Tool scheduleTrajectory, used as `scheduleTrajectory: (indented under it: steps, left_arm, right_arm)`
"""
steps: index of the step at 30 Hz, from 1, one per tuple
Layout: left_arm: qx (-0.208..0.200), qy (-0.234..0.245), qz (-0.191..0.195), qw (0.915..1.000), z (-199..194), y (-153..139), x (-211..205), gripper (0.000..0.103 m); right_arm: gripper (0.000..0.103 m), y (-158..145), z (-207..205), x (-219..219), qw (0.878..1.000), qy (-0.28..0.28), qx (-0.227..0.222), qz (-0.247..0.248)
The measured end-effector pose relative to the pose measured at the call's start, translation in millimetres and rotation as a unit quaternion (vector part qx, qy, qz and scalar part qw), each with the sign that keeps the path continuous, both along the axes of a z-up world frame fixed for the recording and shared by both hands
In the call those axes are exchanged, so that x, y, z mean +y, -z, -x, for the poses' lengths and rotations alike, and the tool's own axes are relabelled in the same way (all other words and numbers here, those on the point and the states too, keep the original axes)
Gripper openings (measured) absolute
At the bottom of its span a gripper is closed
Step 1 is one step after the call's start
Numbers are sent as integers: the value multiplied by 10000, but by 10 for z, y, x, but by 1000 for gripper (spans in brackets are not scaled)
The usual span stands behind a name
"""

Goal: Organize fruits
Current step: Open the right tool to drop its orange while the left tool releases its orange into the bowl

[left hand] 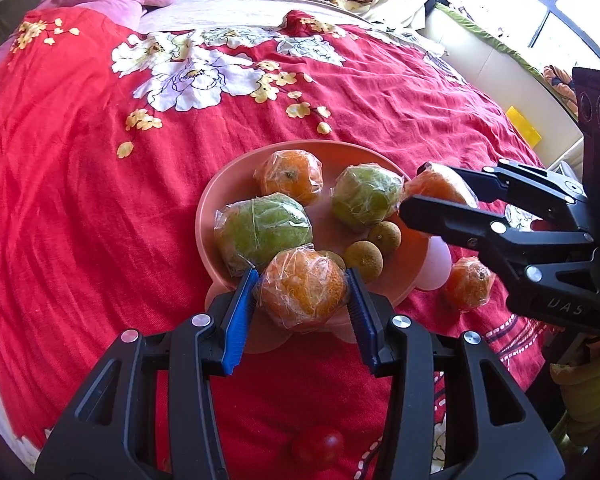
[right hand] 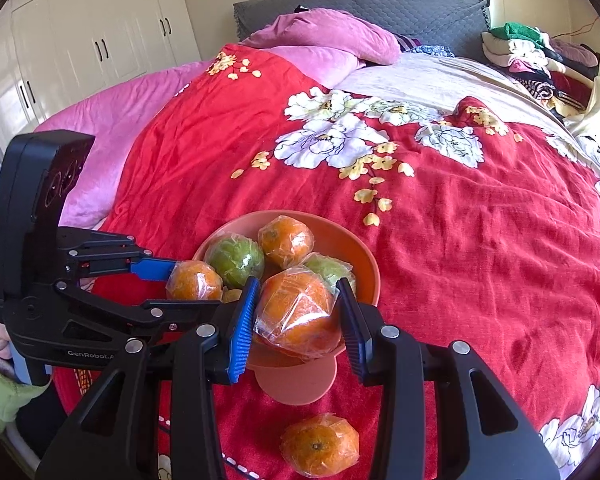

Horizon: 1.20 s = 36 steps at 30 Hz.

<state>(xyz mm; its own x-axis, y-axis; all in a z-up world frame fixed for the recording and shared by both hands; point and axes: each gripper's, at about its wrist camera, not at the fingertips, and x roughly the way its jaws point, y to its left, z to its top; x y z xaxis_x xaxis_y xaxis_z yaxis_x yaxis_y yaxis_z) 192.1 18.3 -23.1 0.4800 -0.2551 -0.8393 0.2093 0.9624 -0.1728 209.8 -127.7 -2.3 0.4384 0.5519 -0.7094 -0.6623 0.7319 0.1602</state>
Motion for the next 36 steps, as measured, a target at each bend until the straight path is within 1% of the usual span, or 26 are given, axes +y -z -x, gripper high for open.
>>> scheduleTrajectory:
  steps: [9, 24, 36]
  left_arm:
    - [-2, 0, 16, 10000, -3, 11, 6, 37]
    - [1, -7, 26, 10000, -5, 12, 10, 37]
    - [6, -14, 29, 10000, -8, 15, 12, 37]
  right_arm:
    - [38, 90, -15, 36, 9999, 35, 37, 90]
    - [40, 99, -31, -9, 9999, 127, 53, 38]
    - [56, 12, -7, -138, 9995, 288, 43, -88]
